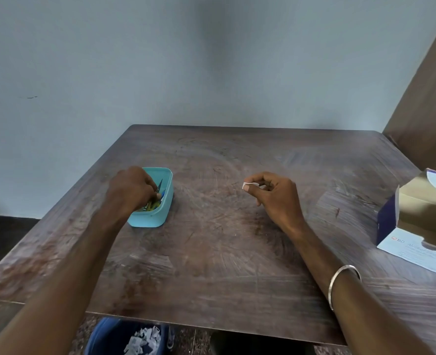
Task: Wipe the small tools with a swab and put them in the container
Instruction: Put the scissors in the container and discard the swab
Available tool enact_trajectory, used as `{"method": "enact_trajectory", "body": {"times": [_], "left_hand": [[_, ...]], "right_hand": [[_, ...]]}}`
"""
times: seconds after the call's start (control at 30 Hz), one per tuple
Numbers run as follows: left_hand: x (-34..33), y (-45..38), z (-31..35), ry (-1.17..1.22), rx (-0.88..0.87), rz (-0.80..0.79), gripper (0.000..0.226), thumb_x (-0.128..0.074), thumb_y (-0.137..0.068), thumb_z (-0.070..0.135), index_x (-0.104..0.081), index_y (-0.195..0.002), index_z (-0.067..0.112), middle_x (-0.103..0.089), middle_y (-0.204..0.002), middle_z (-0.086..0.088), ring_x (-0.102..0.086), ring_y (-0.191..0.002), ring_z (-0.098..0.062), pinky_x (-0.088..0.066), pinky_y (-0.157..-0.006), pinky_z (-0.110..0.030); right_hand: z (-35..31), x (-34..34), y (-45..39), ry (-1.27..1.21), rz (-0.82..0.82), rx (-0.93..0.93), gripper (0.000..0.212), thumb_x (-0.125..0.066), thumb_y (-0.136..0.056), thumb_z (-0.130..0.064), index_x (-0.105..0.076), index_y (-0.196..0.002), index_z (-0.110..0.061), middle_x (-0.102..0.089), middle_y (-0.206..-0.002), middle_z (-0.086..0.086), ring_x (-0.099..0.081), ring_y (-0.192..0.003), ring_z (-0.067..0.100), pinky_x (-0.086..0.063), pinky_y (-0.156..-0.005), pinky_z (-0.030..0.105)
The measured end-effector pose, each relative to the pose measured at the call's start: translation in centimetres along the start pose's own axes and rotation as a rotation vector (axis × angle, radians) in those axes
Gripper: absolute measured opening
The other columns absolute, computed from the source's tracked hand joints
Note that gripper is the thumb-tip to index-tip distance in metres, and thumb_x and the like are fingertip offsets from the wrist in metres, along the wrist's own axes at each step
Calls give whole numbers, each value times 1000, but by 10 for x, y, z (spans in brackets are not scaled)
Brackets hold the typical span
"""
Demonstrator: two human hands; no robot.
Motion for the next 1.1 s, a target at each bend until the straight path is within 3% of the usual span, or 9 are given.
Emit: {"method": "enact_trajectory", "body": {"times": [0.27,0.4,0.5,0.73,0.93,1.1], "left_hand": [[-7,-3,-6,-68,12,-3,20,-69,-84,8,-81,-98,15,-75,-104,-8,-64,-87,-23,-54,-77,-35],[-2,1,-3,-77,-25,30,15,-73,-85,18,-80,-98,13,-77,-94,-6,-67,-80,-19,-54,-75,-35],[19,11,3,-73,-95,150,21,-76,-84,31,-80,-97,15,-76,-96,-8,-64,-79,-21,-44,-70,-32],[86,49,-10,156,-180,517,16,-72,-87,32,-77,-96,20,-77,-87,-3,-71,-87,-25,-52,-85,-38],[99,79,-51,232,-166,629,18,-68,-91,33,-77,-97,19,-77,-86,-2,-71,-77,-21,-56,-83,-43],[84,96,-98,234,-60,565,19,-66,-92,34,-77,-97,19,-76,-87,-1,-68,-78,-18,-53,-79,-35]], "right_hand": [[-2,-5,0,20,-22,14,7,-81,-82,-14,-78,-85,-20,-76,-81,-1,-58,-47,1,-53,-50,21],[1,-5,-1,34,-22,12,8,-81,-82,-15,-78,-86,-22,-76,-82,-1,-58,-46,3,-56,-51,26],[0,-7,0,39,-25,24,6,-80,-84,-16,-79,-89,-18,-77,-84,-2,-60,-46,4,-54,-51,24],[-2,-5,2,101,-13,69,9,-76,-88,-20,-78,-95,-15,-77,-87,-4,-63,-47,13,-59,-59,37],[-10,-6,9,243,19,150,7,-73,-90,-29,-76,-95,-24,-75,-85,-7,-68,-62,9,-59,-66,41],[-37,-3,18,321,62,260,7,-78,-86,-23,-79,-92,-19,-70,-86,-1,-60,-69,5,-53,-66,27]]}}
Point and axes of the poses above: each hand's wrist, its own y-axis away from the middle knuckle, its own x-axis out of the back of the hand, z = x × y, the point moved 10 cm from there along -y, towards the middle knuckle
